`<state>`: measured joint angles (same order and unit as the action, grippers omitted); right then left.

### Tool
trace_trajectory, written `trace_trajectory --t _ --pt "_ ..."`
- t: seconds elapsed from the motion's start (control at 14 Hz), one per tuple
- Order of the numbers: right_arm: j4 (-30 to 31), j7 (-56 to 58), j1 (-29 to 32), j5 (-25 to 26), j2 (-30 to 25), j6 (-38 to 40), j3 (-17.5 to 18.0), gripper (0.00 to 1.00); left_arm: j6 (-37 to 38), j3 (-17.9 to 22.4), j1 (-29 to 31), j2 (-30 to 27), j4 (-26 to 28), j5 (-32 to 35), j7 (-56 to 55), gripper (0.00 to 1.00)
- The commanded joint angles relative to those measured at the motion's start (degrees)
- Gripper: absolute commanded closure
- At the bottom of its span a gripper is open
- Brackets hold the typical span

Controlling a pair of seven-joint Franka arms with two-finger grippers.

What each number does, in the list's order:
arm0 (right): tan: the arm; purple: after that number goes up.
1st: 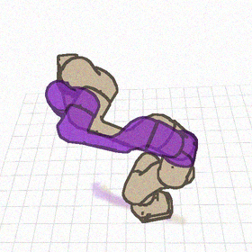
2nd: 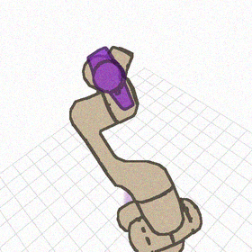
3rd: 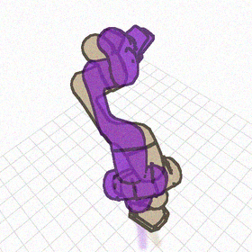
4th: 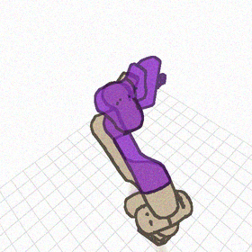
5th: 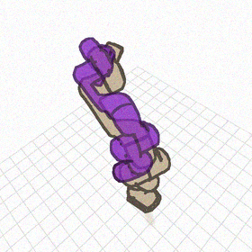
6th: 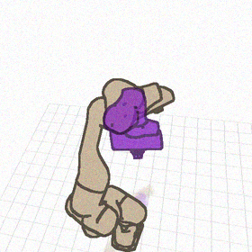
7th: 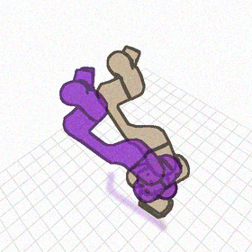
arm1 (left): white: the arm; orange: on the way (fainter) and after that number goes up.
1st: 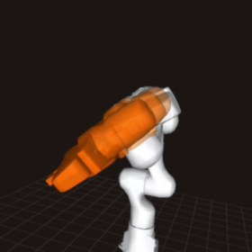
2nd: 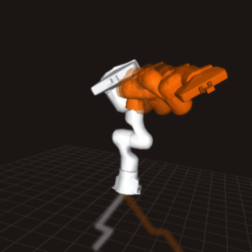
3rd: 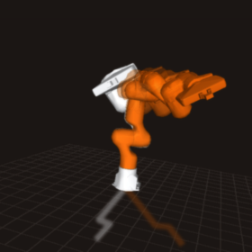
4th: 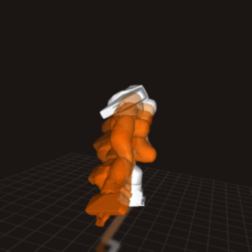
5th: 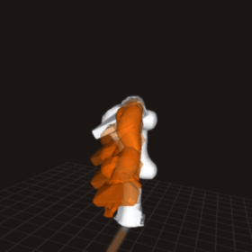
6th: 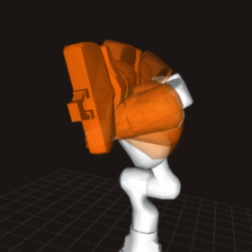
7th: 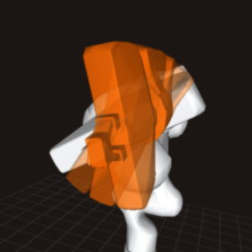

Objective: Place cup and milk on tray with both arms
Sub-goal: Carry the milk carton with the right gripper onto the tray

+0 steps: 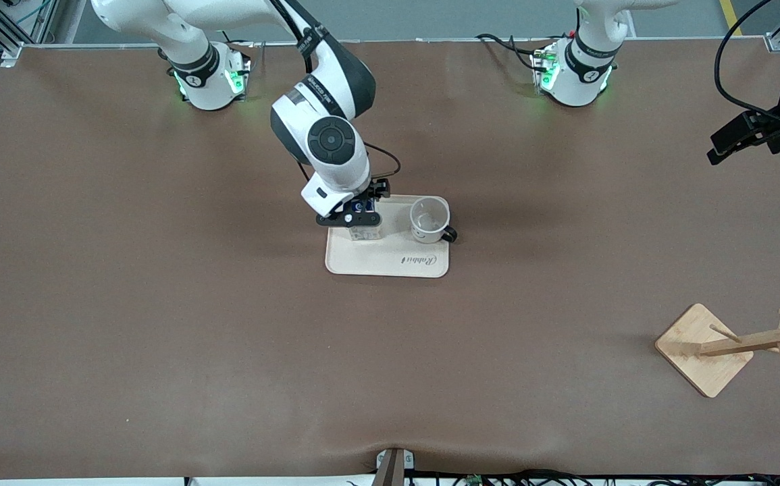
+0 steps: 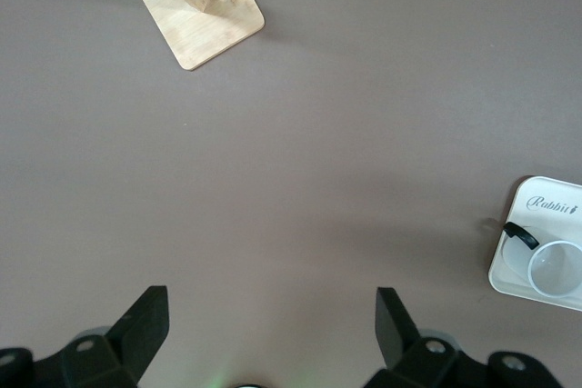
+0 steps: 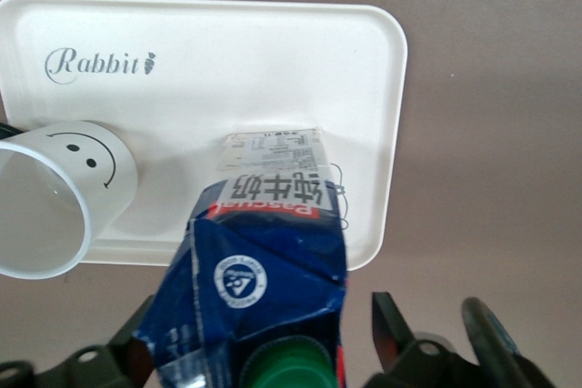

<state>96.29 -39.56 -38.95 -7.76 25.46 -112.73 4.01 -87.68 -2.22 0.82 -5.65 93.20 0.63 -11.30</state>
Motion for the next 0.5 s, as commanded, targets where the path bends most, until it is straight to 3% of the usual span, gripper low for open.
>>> trace_trajectory --t 0.0,0.14,0.43 --pt "-5.8 -0.4 0.4 -0.5 -1.8 10.4 -0.8 0.00 -0.3 0.0 -0.1 -0.1 0.0 -1.0 1.0 0.00" --pt "-15.9 -0.6 1.9 -1.5 -1.2 23.5 -0.9 0.00 -0.3 0.0 -0.1 -0.1 0.1 -1.0 1.0 0.00" --pt "-23.0 -0.3 6.8 -2.1 -1.9 31.4 -1.0 0.00 -0.3 0.0 -0.2 0.0 0.0 -1.0 1.0 0.00"
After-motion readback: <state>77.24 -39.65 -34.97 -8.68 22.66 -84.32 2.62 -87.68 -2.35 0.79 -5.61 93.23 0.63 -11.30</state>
